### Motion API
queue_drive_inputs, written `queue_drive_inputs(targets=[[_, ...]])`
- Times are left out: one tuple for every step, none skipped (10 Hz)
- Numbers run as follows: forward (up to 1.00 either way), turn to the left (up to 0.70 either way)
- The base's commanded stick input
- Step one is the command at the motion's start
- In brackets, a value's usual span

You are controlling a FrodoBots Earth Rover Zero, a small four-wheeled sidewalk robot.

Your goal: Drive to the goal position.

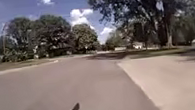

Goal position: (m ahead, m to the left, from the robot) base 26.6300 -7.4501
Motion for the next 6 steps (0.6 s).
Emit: queue_drive_inputs(targets=[[1.00,0.00],[1.00,0.00],[1.00,0.00],[1.00,0.00],[1.00,-0.15],[1.00,-0.31]])
